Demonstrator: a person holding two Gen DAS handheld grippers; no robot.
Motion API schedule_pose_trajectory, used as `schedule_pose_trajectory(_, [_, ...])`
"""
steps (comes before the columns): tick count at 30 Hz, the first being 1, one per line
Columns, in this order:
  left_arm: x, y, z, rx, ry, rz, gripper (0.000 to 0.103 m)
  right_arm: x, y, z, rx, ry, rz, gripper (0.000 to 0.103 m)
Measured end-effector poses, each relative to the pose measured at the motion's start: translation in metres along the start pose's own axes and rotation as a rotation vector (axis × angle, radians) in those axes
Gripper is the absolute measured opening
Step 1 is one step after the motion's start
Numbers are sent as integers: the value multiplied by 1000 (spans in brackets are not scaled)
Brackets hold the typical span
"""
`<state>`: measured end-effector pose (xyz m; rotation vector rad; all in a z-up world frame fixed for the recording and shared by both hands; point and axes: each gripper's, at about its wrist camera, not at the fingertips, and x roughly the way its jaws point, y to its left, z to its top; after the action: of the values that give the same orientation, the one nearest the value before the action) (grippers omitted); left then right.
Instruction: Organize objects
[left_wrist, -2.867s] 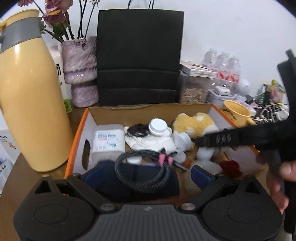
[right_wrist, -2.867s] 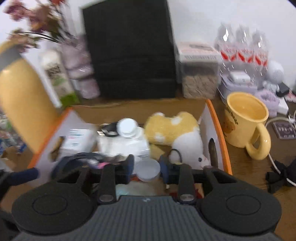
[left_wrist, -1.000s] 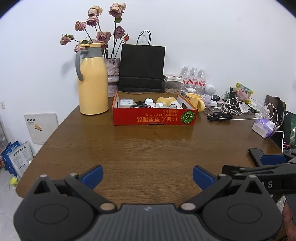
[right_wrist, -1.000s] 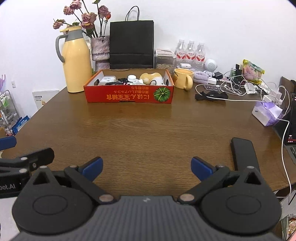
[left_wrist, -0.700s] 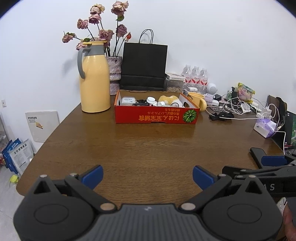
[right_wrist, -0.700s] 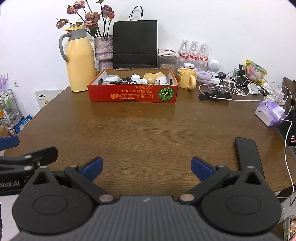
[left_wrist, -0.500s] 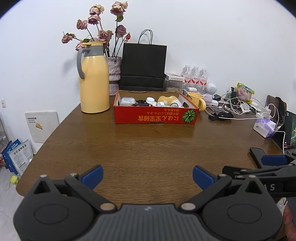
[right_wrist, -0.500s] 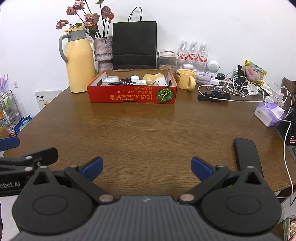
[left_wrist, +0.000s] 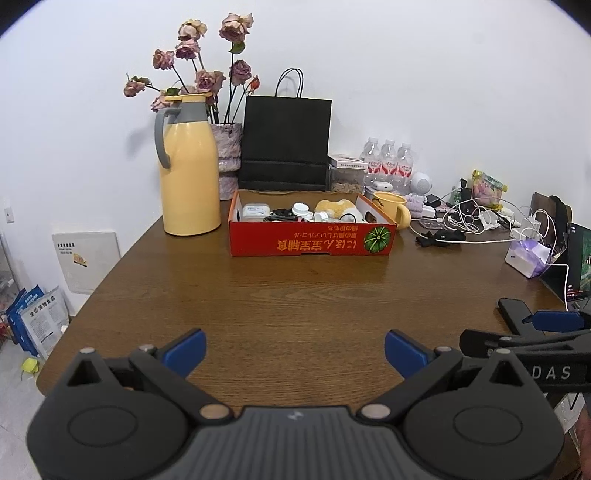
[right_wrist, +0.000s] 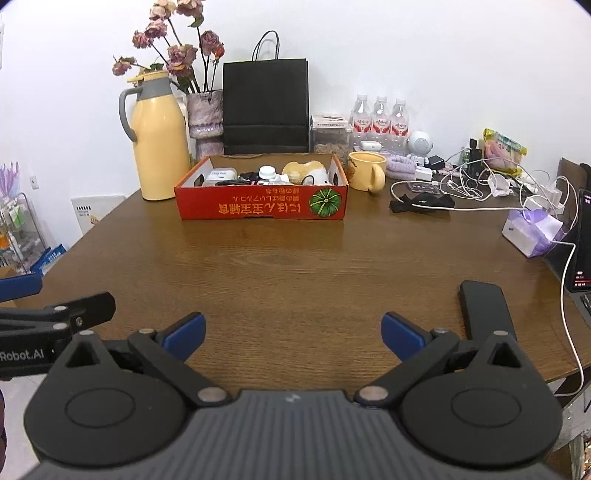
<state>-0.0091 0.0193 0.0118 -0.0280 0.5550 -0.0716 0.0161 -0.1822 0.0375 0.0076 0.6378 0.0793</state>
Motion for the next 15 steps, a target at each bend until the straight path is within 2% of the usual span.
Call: schedule_pose_trajectory(15, [1,-2,-2,14,-2,19,103,1,3,-1,-14,-5,-4,103])
